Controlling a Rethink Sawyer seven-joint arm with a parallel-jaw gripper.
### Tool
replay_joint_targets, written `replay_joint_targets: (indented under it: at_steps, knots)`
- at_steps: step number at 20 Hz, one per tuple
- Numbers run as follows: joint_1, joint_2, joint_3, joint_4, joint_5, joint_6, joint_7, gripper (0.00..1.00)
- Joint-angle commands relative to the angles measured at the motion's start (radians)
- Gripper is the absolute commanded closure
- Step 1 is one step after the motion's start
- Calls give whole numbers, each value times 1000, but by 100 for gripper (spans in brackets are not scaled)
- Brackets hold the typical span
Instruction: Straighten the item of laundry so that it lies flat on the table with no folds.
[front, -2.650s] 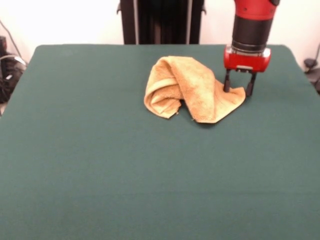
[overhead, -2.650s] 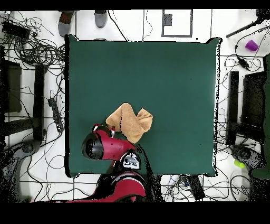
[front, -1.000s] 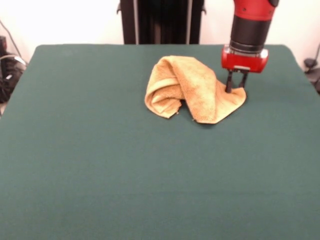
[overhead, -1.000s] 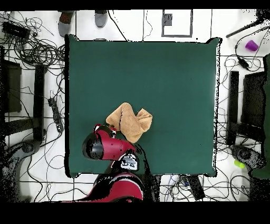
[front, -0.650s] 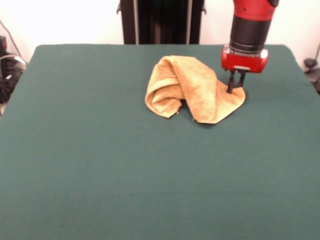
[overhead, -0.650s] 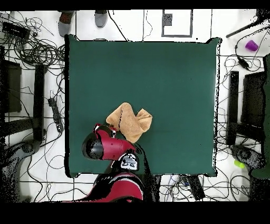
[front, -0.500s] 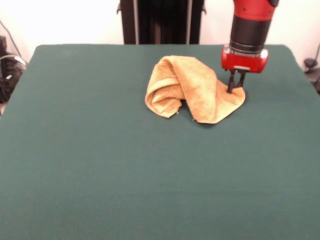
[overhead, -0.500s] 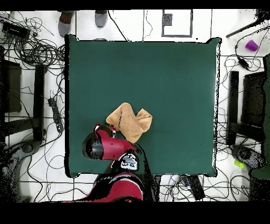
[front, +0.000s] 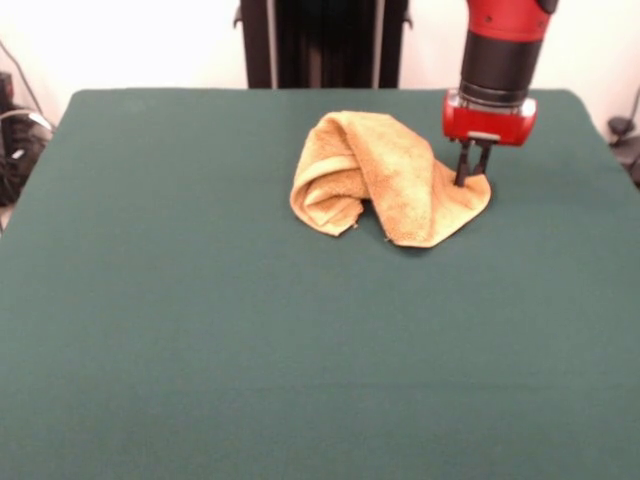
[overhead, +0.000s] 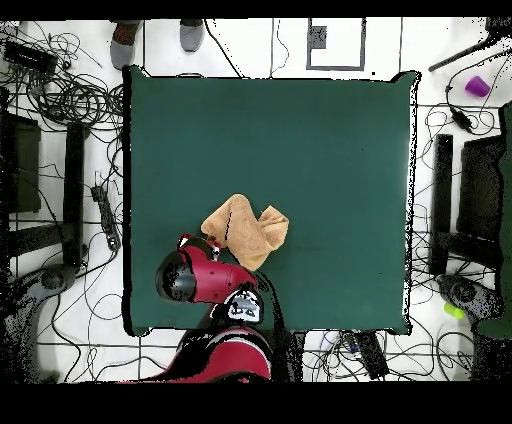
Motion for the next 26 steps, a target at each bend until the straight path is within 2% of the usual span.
replay_joint_targets:
  at_steps: [1, 7, 10, 14, 16, 21, 26]
  knots:
    - [45, 179, 134, -133, 92, -47, 227, 100]
    - [55, 138, 113, -112, 92, -6, 217, 100]
    - [16, 70, 151, -55, 70, 12, 231, 100]
    - [18, -14, 146, 15, 63, 25, 249, 100]
    - [-10, -63, 165, 60, 42, 38, 248, 100]
    - [-95, -271, 231, 213, 13, 133, 241, 100]
    - [-113, -470, 237, 303, 42, 291, 220, 100]
